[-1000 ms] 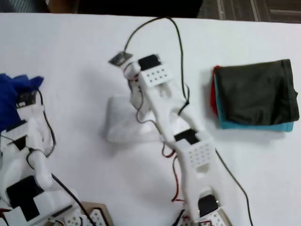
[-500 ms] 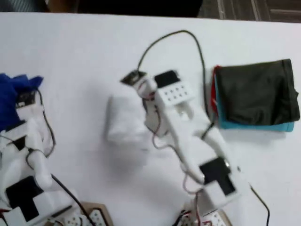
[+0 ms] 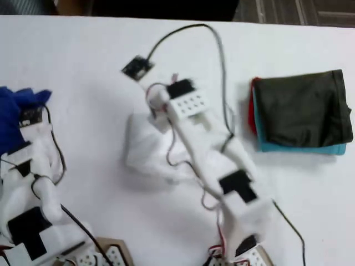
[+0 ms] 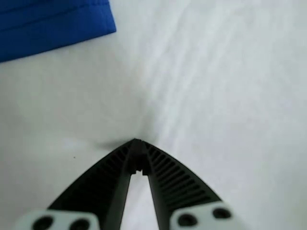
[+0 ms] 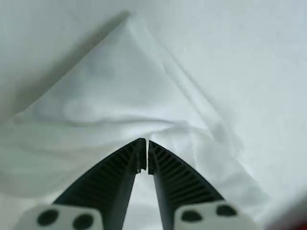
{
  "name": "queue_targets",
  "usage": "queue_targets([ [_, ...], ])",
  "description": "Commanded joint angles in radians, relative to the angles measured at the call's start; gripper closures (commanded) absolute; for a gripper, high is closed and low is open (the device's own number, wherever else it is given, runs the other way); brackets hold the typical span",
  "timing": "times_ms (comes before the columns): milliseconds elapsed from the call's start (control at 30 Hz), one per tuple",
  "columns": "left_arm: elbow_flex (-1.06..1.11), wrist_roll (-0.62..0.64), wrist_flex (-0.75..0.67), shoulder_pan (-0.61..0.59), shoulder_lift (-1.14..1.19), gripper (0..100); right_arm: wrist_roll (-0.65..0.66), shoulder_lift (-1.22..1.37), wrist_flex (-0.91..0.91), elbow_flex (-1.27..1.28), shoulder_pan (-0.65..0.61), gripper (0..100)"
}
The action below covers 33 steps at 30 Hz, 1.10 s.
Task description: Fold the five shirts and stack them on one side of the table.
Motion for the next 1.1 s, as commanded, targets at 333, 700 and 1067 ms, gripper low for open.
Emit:
queue_targets([
  [333, -0.001, 0.012, -0.017, -0.005, -0.034, 97, -0.008, 0.363, 0.340, -0.454, -0.002, 97.8],
  [700, -0.001, 0.012, -0.017, -0.005, -0.034, 97, 0.000, 0.196, 0.410, -0.350, 0.041, 97.8],
  [1067, -0.001, 0.012, -0.017, -0.006, -0.034, 97, 0.002, -0.047, 0.410, 0.061, 0.042, 97.8],
])
